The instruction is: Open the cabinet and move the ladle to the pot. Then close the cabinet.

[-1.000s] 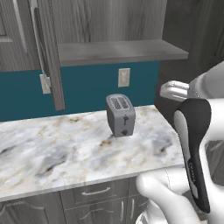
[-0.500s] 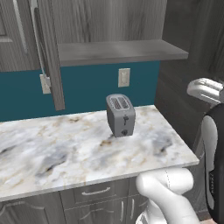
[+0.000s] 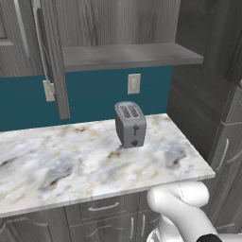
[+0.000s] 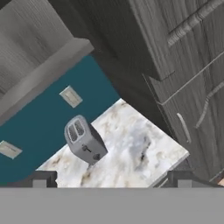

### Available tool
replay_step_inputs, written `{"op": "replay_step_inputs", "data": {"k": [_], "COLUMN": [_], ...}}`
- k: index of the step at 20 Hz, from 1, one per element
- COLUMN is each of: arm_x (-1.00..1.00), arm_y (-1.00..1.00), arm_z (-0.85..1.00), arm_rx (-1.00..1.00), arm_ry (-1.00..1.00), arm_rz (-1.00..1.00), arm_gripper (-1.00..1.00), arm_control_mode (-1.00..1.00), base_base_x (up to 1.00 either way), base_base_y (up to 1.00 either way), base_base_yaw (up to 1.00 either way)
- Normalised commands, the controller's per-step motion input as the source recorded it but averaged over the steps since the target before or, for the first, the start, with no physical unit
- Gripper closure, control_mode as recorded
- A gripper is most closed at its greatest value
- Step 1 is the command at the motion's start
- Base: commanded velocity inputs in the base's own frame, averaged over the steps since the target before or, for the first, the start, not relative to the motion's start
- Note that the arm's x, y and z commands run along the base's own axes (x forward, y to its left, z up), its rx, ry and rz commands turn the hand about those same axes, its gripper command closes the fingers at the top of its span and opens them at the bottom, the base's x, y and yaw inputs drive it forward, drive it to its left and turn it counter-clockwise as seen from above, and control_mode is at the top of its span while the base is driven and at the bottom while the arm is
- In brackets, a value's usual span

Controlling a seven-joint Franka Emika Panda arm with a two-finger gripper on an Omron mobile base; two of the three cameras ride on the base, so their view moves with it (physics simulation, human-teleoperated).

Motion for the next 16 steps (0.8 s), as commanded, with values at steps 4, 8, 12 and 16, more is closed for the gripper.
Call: {"op": "replay_step_inputs", "data": {"k": [4, 8, 12, 16], "arm_x": [0.01, 0.0, 0.0, 0.0], "arm_y": [-0.17, -0.04, -0.3, -0.56], "arm_z": [-0.5, -0.46, -0.03, 0.05], "arm_rx": [0.15, 0.1, 0.11, 0.14], "arm_ry": [-0.29, -0.34, -0.24, -0.1], "arm_rz": [-0.01, -0.03, -0.03, -0.01], "arm_gripper": [-1.0, -1.0, -1.0, -1.0], "arm_control_mode": [-1.0, -1.0, -1.0, -1.0], "base_base_x": [0.0, 0.0, 0.0, 0.0], "base_base_y": [0.0, 0.0, 0.0, 0.0], "base_base_yaw": [0.0, 0.0, 0.0, 0.0]}}
